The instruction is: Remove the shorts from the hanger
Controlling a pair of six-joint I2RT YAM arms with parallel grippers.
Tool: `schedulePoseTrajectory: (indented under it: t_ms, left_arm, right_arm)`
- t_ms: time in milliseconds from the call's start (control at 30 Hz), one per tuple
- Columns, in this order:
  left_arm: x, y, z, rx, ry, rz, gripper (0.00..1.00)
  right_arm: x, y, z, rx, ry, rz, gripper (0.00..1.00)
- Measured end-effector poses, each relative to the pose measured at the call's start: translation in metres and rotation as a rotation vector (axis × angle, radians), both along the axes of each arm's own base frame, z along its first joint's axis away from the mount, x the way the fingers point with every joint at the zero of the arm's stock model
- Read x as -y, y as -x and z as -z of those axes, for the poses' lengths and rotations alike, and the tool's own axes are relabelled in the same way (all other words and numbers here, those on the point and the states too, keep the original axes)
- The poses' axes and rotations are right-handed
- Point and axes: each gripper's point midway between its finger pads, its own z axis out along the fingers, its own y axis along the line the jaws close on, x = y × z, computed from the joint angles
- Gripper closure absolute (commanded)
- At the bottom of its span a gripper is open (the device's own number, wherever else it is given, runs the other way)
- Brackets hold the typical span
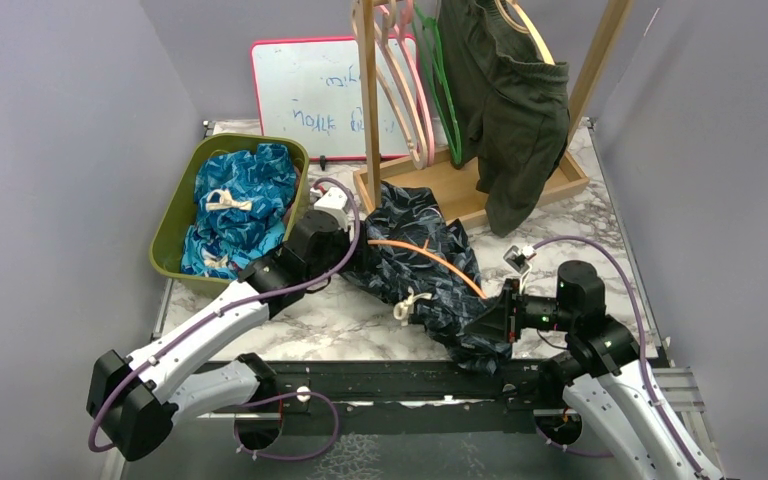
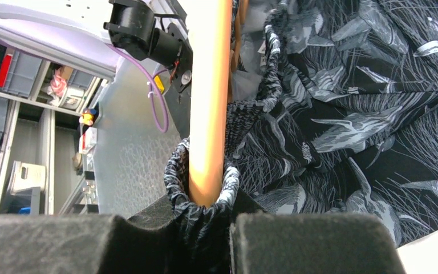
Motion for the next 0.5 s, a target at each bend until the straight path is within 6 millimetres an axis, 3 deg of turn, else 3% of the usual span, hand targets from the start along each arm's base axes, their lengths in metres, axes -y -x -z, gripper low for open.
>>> schedulePoseTrajectory:
  t_ms: [233,367,500]
  left_arm:
    - [0.004,-0.013,-0.028,0.039,-0.078,0.053,0.29]
    - [0.01,-0.016,-0.015,0.002,-0.123,0.084,0.5]
    - [0.014,-0.013,-0.005,-0.028,-0.139,0.109,0.61]
  right_arm:
    - [0.0,-0.001,-0.001,0.007,-0.003,0.002,0.98]
    - [0.0,-0.002,0.0,0.002,0.0,0.008,0.98]
    - [0.001,-0.001,0.002,-0.009,0.007,0.011,0.98]
